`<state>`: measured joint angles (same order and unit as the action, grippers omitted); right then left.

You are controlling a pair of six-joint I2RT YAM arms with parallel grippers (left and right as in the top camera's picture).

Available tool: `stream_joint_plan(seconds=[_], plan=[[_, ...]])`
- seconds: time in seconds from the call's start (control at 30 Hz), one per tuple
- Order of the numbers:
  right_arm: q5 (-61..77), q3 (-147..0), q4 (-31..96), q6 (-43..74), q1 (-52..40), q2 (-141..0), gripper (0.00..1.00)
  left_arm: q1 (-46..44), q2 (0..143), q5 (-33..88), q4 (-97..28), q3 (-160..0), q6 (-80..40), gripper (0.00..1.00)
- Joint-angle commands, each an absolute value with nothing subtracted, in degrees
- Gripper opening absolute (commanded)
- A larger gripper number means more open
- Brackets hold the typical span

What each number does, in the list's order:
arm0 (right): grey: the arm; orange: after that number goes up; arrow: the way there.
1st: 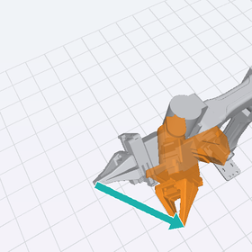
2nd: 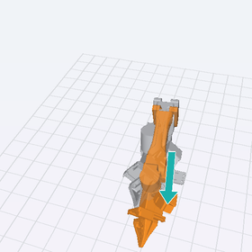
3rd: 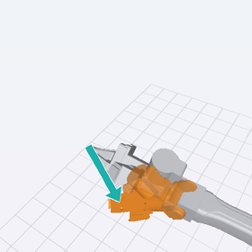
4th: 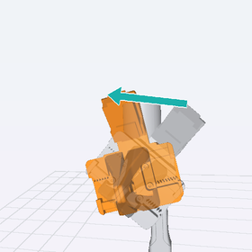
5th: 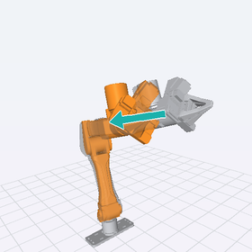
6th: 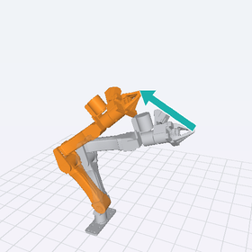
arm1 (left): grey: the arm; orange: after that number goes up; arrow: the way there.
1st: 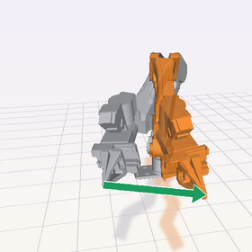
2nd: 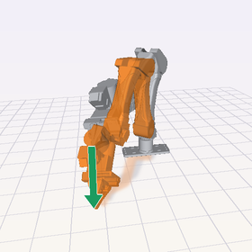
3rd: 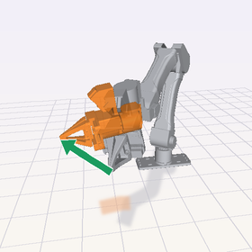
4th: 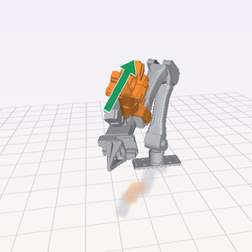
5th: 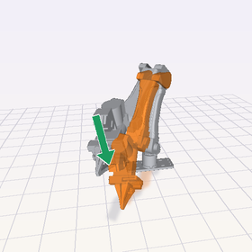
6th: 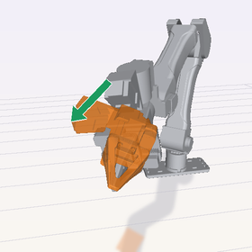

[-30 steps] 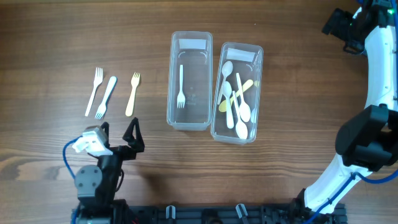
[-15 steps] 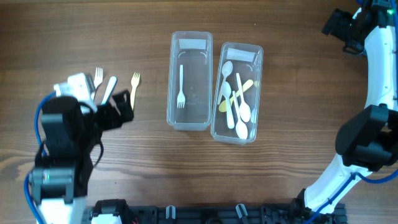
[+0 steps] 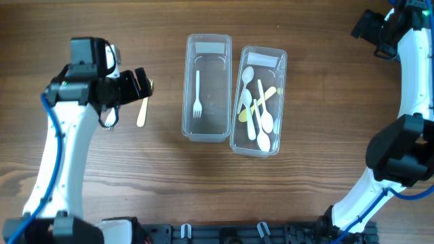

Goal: Pack container
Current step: 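Move the left gripper over the yellow fork and grasp it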

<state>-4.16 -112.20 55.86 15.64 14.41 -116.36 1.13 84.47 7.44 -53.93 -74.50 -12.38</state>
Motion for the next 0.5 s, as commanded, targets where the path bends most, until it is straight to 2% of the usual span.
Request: stream_joint_plan(seconds=[0.0, 0.1, 0.27, 0.47], plan=[[-5.1, -112.0, 55.7, 16.6, 14.3, -116.9, 1.00, 1.2, 89.0, 2.8, -53.0, -75.6, -9.4, 1.00], [-5.1, -112.0, 55.7, 16.6, 14.3, -116.9, 1.00, 1.4, 92.9, 0.1, -51.0, -75.6, -8.6, 1.00], [-5.1, -112.0, 55.7, 16.6, 14.3, -116.9, 1.00, 1.4, 98.6, 6.4, -47.8, -75.6, 1.7, 1.00], [-5.1, -112.0, 55.7, 16.6, 14.3, -116.9, 1.00, 1.4, 101.4, 6.6, -43.2, -75.6, 2.2, 1.00]])
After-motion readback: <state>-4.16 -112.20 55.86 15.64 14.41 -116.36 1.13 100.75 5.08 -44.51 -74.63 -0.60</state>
